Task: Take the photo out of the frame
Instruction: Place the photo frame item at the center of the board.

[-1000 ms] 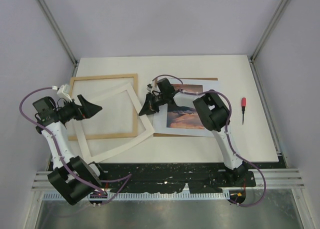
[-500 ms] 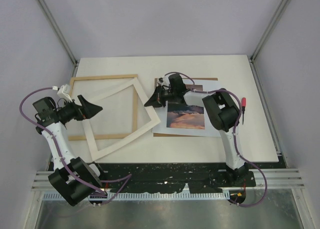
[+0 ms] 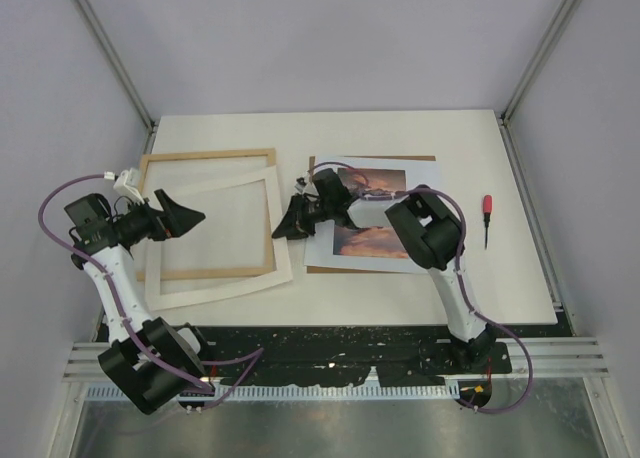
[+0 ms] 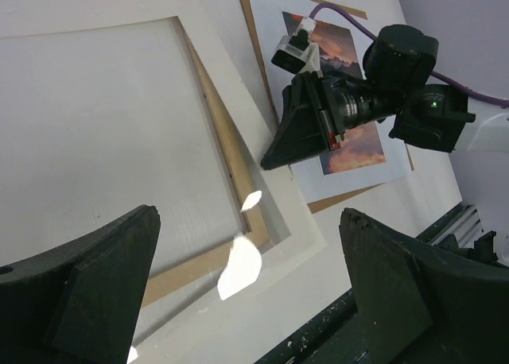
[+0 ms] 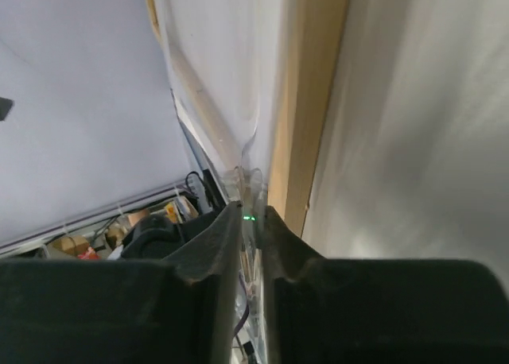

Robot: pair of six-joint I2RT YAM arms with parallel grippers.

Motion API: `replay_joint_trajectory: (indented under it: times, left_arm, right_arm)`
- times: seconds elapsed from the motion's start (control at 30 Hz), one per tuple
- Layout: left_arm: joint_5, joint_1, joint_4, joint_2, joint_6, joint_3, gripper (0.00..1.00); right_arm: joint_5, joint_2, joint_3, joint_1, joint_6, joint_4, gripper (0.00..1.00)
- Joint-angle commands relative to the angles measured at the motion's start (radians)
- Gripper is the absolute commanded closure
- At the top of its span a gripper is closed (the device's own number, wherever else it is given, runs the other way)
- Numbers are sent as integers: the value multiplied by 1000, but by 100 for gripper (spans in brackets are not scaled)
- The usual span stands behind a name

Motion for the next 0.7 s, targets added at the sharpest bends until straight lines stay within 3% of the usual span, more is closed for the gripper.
replay_joint_trajectory:
  times: [0.0, 0.07, 0.1, 0.37, 0.53, 0.67]
  left_arm:
    - [24, -3, 13, -27, -10, 35, 0]
    - [25, -3, 13, -26, -11, 35, 0]
    - [27, -4, 12, -26, -10, 33, 0]
    - [18, -6, 6, -27, 12, 46, 0]
    - [-8, -33, 18, -9, 4, 58, 1]
    - [-63, -99, 53, -4, -14, 67, 0]
  right_arm:
    - [58, 8, 168, 68, -164, -185, 65]
    - [101, 6, 231, 87, -241, -279, 54]
    - [145, 3, 278, 96, -267, -402, 51]
    - [369, -75, 481, 113, -712, -827, 19]
    - [417, -104, 490, 124, -873, -978, 18]
    - [421, -191, 380, 119, -976, -997, 16]
